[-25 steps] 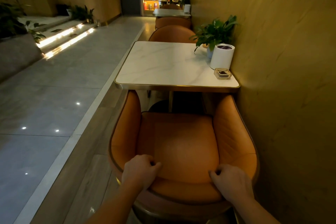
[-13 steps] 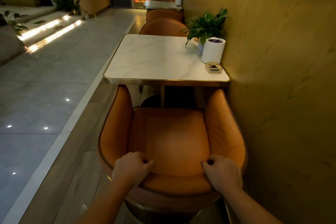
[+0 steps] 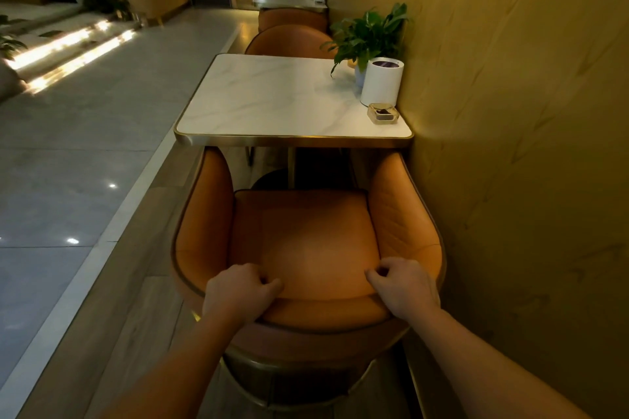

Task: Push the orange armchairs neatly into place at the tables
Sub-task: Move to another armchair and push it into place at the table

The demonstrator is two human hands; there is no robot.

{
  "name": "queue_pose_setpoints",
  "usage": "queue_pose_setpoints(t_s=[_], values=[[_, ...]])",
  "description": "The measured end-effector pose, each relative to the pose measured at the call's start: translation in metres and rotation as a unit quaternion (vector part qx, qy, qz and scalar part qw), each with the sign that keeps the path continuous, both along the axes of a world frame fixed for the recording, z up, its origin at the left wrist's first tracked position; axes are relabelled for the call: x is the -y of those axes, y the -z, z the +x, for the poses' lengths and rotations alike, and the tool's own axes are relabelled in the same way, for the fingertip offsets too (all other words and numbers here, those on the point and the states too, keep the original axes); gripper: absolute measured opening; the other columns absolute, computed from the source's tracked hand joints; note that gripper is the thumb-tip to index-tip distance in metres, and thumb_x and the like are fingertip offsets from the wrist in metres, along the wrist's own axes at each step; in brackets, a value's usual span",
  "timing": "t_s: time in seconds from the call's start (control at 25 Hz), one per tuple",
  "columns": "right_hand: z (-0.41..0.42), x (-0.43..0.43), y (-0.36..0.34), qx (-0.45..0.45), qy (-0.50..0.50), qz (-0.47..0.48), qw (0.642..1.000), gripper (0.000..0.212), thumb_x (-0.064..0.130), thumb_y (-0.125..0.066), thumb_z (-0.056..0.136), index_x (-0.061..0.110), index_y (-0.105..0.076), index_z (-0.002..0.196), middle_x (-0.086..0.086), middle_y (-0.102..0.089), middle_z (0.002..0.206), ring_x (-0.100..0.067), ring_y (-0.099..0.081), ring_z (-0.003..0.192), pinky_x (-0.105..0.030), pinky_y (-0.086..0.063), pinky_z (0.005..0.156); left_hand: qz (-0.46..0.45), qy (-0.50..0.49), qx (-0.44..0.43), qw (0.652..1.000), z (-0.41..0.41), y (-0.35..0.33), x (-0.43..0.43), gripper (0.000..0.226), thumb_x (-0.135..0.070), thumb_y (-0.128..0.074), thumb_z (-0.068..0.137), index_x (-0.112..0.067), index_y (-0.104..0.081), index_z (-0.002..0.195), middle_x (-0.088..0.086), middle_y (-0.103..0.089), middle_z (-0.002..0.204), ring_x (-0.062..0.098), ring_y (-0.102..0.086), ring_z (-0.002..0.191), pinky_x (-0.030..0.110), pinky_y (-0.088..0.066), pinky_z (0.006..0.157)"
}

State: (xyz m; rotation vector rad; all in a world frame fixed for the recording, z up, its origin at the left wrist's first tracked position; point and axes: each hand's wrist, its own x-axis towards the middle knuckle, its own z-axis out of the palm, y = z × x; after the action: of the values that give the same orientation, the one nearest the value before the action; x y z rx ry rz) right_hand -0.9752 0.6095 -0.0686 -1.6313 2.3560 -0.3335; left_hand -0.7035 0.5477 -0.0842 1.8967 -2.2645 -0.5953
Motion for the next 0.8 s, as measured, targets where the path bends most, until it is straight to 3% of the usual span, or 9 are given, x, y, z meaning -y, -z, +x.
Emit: queue_pose_setpoints(t_s=[0.24,0.36,0.56,0.8], values=[[0.001,0.001,0.002,-0.002,0.008,0.012,1.0,0.037,0.057,-0.051,0.095,0.029,-0.071,0.108,0.007,-0.065,0.087,-0.013,-0.06,0.078,-0.035,-0.057,0.07,0.043,0.029,0.044,0.998,-0.004,-0.003,0.0,0.035,-0.058,-0.042,0.096,-0.032,-0.065,0.092,-0.006,-0.065,0.078,0.008,-0.061,0.07,0.029,-0.053,0.07],[0.002,0.002,0.002,-0.001,0.009,0.011,1.0,0.039,0.058,-0.051,0.095,0.031,-0.069,0.116,0.007,-0.067,0.093,-0.013,-0.06,0.082,-0.034,-0.057,0.073,0.056,0.031,0.035,0.997,-0.003,-0.006,0.001,0.032,-0.058,-0.04,0.096,-0.037,-0.063,0.103,-0.01,-0.061,0.088,0.008,-0.059,0.08,0.036,-0.05,0.083],[0.001,0.004,0.004,-0.014,0.005,0.016,1.0,0.042,0.059,-0.049,0.094,0.032,-0.067,0.12,0.008,-0.067,0.096,-0.011,-0.06,0.084,-0.033,-0.057,0.076,0.075,0.029,0.047,0.996,-0.002,-0.008,0.001,0.038,-0.061,-0.038,0.094,-0.04,-0.055,0.121,-0.009,-0.055,0.103,0.011,-0.055,0.088,0.038,-0.049,0.087],[-0.001,0.004,0.006,-0.019,0.001,0.014,1.0,0.042,0.059,-0.05,0.095,0.032,-0.067,0.122,0.007,-0.069,0.104,-0.012,-0.058,0.086,-0.031,-0.053,0.074,0.08,0.067,0.077,0.992,-0.005,-0.024,-0.005,0.038,-0.052,-0.035,0.101,-0.031,-0.057,0.124,-0.009,-0.053,0.113,0.015,-0.053,0.103,0.041,-0.044,0.095]])
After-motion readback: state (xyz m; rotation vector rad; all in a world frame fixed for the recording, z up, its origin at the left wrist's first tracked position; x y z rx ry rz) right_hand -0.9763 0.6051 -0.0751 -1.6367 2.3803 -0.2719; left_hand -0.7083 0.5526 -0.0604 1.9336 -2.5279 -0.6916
